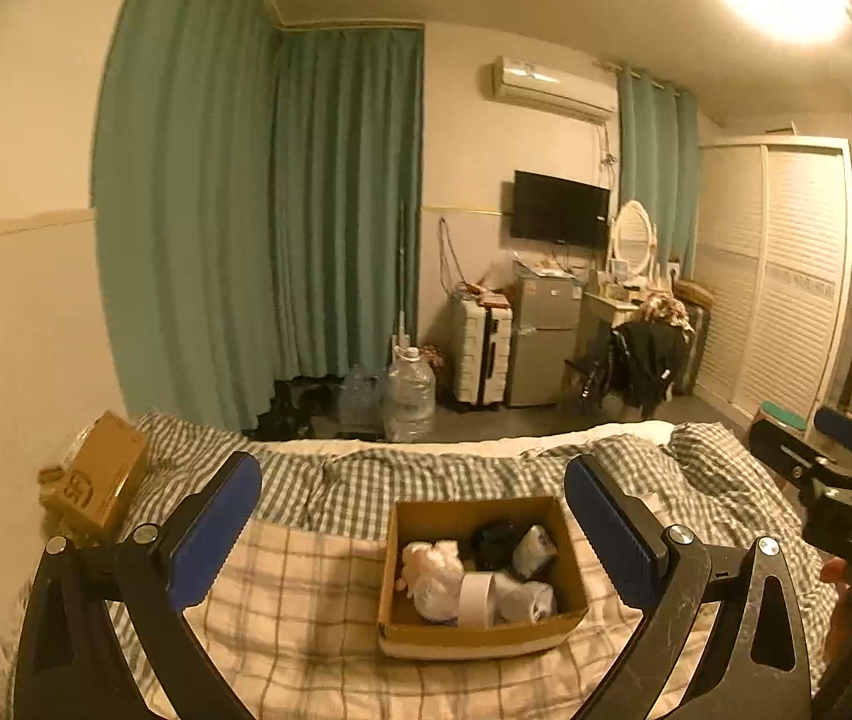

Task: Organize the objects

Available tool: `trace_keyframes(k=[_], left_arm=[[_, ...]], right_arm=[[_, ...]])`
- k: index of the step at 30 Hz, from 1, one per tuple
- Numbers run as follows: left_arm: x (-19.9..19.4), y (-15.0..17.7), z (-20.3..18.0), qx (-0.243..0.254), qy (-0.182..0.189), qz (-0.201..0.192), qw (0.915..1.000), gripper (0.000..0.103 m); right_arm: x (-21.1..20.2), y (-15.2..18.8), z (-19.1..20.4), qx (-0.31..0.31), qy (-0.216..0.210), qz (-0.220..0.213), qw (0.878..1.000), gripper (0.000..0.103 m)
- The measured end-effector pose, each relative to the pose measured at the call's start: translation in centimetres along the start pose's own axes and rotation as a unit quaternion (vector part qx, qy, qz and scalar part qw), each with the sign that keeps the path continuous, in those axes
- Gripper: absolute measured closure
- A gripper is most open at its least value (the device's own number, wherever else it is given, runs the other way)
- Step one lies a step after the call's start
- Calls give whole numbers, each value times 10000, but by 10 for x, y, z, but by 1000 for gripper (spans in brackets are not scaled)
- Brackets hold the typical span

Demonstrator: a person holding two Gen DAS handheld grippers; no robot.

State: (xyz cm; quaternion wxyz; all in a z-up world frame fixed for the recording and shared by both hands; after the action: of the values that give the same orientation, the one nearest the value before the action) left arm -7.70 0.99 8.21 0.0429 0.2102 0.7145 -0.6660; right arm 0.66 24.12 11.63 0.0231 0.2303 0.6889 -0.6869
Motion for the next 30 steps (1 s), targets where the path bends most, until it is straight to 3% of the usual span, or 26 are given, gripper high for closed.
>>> trace_keyframes(k=[3, 6, 12, 30], left_arm=[[-6, 40, 12, -196, -120, -74, 9997, 0], [5, 74, 22, -237, -211, 129, 9994, 0], [22, 114, 31, -174, -387, 328, 9986, 0], [26, 128, 33, -157, -430, 587, 9972, 0]], right_arm=[[-1, 37, 2, 48, 186, -88, 9998, 0], [9, 81, 11, -177, 472, 16, 9987, 0], [28, 130, 22, -188, 332, 477, 9981, 0], [32, 136, 31, -268, 264, 554, 9978, 0]])
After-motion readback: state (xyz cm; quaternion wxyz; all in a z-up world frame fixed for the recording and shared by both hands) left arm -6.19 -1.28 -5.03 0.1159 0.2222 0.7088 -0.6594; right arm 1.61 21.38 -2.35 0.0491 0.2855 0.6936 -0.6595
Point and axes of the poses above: each gripper's, at about its wrist camera, not at the fingertips, and x roughly the way its jaws point, z to its left, y to its underside, the point moved 1 cm from there along x, roughly the way its jaws point, and after that the axes turned 5 degrees about -x, right-handed, at the moved point
